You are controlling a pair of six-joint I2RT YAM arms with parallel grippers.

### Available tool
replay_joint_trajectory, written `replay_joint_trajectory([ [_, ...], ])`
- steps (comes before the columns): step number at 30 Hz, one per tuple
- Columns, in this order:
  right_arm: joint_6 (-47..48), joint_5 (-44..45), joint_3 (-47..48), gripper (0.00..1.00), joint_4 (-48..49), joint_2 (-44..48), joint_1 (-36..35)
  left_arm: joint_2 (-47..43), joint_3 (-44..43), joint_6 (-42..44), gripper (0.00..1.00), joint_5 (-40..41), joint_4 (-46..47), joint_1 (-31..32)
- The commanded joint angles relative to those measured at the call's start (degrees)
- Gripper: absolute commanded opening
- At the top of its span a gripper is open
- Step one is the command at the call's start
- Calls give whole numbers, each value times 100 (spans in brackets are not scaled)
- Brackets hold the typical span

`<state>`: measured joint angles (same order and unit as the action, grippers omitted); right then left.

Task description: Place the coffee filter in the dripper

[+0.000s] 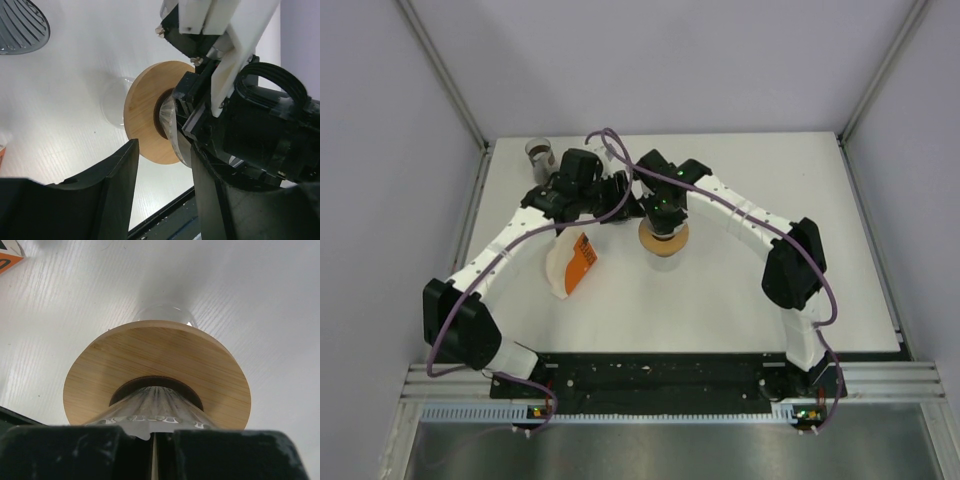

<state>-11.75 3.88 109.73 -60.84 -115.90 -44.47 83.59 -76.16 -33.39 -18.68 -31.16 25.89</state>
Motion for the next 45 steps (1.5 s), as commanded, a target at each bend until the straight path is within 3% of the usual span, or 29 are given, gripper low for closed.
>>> replay_joint_trajectory([
  [1, -3, -45, -180, 0, 11, -389, -106, 113, 128, -159, 50, -206, 435, 30],
  [7, -99, -1, -444, 0, 125, -557, -106, 105, 277, -221, 43, -250, 575, 56],
  [10, -117, -54, -427, 0, 125, -610, -115, 166, 347, -230, 34, -277, 602, 74],
  [12, -108, -141, -330, 0, 125, -514, -115, 201, 409, -221, 24, -259, 628, 65],
  [15, -56, -291, -67, 0, 151, -268, -115, 210, 427, -203, 16, -233, 637, 65],
  [24, 120, -63, 804, 0, 309, 374, -106, 122, 356, -72, 3, -101, 567, 74],
  [39, 225, -133, 637, 0, 415, 1306, 8, -45, 286, 60, 4, 4, 558, 65],
  [42, 234, 7, 506, 3, 432, 1560, 17, -71, 207, 122, 11, -22, 541, 65],
  [45, 191, 244, 164, 18, 502, 1868, 8, -89, 67, 227, 24, -92, 497, 83],
])
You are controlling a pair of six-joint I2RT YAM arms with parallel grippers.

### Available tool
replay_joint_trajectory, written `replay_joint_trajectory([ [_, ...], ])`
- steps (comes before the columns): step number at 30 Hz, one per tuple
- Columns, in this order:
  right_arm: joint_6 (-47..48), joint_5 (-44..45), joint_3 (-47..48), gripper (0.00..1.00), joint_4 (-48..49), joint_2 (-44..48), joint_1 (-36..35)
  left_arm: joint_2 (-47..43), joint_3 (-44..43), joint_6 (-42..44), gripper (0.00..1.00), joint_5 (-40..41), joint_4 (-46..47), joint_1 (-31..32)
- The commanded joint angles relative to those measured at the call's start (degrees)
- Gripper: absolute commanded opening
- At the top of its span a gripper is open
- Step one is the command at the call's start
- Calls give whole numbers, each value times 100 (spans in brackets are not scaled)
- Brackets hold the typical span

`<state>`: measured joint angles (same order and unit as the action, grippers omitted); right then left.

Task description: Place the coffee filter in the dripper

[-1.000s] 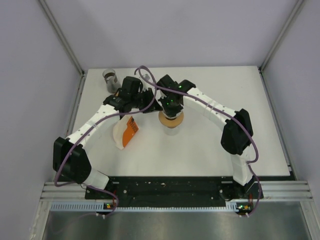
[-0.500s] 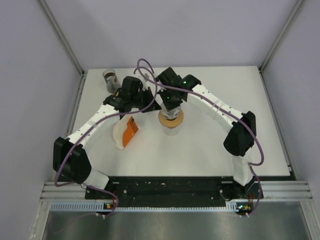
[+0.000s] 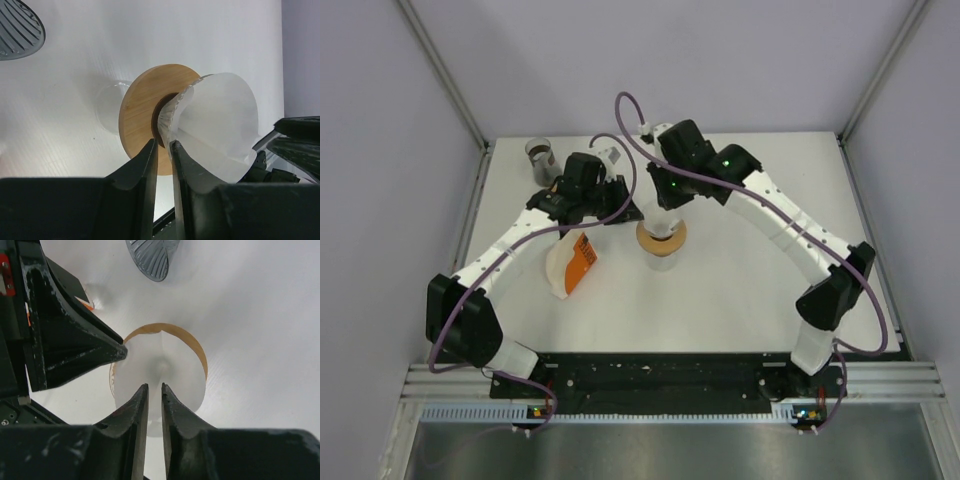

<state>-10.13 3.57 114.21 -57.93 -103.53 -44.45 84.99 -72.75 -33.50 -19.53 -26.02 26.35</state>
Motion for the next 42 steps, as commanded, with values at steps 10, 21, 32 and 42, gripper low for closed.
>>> replay_joint_trajectory([
  [10, 169, 30, -760, 29, 476, 1159, 24, -264, -582, 493, 47, -33, -184, 37],
  [21, 862, -269, -1146, 29, 1116, 1528, -643, -273, -1153, 827, 63, 37, -526, -260],
  [32, 2436, 723, -1525, 0, 1355, 440, -2393, -588, -1180, 1328, 68, -341, -781, -2589],
  [42, 3122, 2321, -1692, 0, 1812, -1221, -2411, -668, -486, 1802, 68, -754, -808, -4093],
])
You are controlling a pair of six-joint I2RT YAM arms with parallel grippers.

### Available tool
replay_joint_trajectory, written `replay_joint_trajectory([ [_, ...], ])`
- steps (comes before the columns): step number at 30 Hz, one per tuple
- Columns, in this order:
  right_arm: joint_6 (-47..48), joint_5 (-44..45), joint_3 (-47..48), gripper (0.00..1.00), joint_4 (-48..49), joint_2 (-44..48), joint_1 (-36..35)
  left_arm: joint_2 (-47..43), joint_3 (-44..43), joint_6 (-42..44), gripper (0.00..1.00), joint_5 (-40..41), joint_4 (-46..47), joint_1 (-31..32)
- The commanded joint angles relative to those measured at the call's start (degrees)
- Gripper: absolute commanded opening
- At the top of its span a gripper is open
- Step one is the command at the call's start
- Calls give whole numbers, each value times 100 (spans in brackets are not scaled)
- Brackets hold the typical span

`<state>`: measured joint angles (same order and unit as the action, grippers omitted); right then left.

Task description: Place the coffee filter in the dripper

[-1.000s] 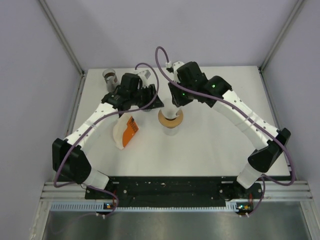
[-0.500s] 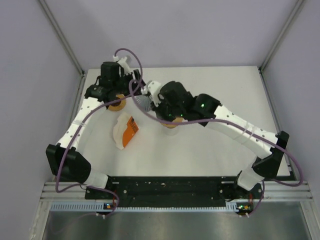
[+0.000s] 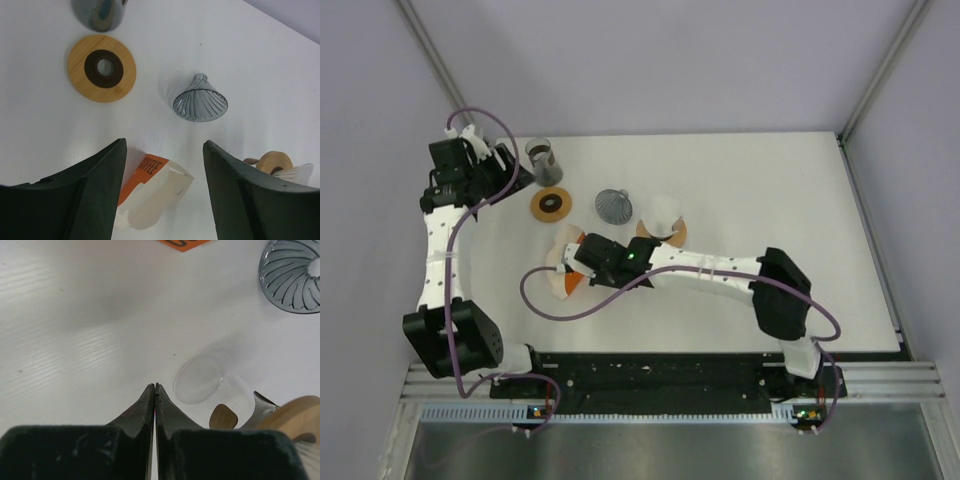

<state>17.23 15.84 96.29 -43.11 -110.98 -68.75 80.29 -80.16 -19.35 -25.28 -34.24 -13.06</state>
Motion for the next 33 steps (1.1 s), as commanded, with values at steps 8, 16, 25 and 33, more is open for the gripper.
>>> replay_joint_trajectory([
  [8, 360, 1827, 14, 0, 794, -1084, 248, -101, 475, 599, 68, -355, -13, -250],
  [16, 544, 1862, -708, 0, 1638, -1005, 643, -93, 502, 731, 69, -294, 75, -250],
  [25, 457, 2178, -1375, 0, 1973, -671, 1153, 205, 177, 978, 74, 409, 145, -223],
  [33, 360, 2213, -1885, 0, 2342, -451, 2093, 1180, -683, 960, 75, 1041, 190, 40],
])
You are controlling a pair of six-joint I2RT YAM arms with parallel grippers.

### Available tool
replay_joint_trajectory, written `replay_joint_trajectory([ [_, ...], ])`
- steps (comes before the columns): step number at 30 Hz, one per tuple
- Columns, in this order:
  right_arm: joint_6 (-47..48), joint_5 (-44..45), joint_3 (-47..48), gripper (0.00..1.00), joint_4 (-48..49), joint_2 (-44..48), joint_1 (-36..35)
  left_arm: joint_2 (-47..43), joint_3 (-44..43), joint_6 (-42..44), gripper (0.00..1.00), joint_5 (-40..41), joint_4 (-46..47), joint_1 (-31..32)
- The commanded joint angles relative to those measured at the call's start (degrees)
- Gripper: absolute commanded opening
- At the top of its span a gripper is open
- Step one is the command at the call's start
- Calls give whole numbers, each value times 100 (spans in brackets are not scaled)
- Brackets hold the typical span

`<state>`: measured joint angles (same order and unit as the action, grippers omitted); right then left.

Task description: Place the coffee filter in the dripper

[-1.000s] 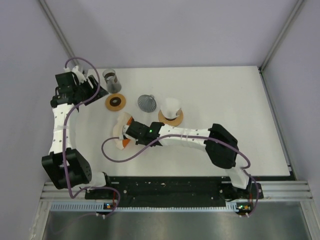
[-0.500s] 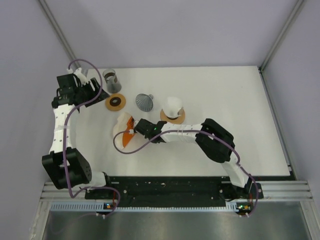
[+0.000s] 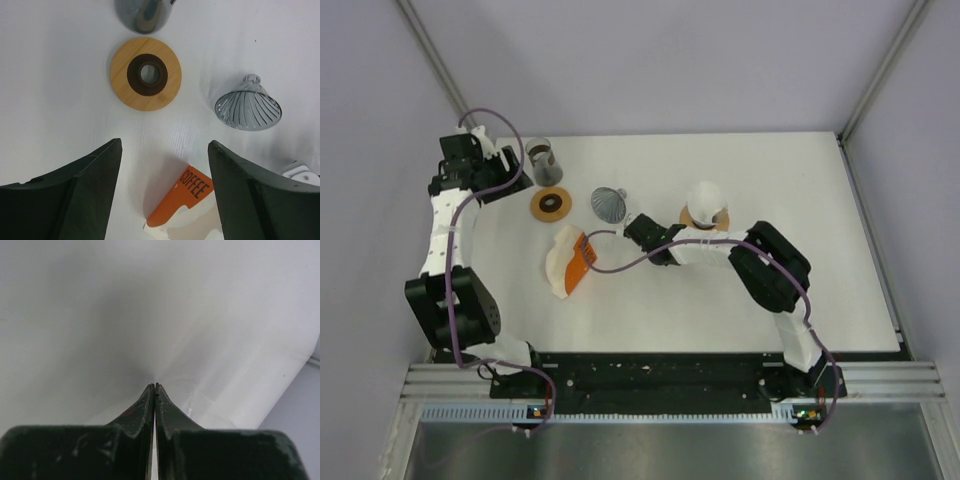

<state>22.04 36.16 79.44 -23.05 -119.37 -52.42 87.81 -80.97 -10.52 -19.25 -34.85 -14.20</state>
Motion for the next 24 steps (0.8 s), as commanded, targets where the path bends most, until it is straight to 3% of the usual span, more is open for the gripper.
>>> replay_joint_trajectory([
  [1, -130, 189, -244, 0, 388, 397, 574, 647, -839, 86, 75, 570, 207, 197],
  [9, -296, 23, -377, 0, 424, 713, 725, 2274, -2685, -37, 74, 1616, 40, 558],
  [16, -376, -66, -385, 0, 389, 1311, 260, 3742, -4460, -292, 73, 2337, -118, 620],
  [22, -692, -258, -183, 0, -33, 1671, -4, 4331, -4902, -328, 65, 2355, 22, 637],
  [24, -832, -373, -192, 8, -129, 1829, -48, 4472, -4946, -275, 63, 2346, 40, 646],
])
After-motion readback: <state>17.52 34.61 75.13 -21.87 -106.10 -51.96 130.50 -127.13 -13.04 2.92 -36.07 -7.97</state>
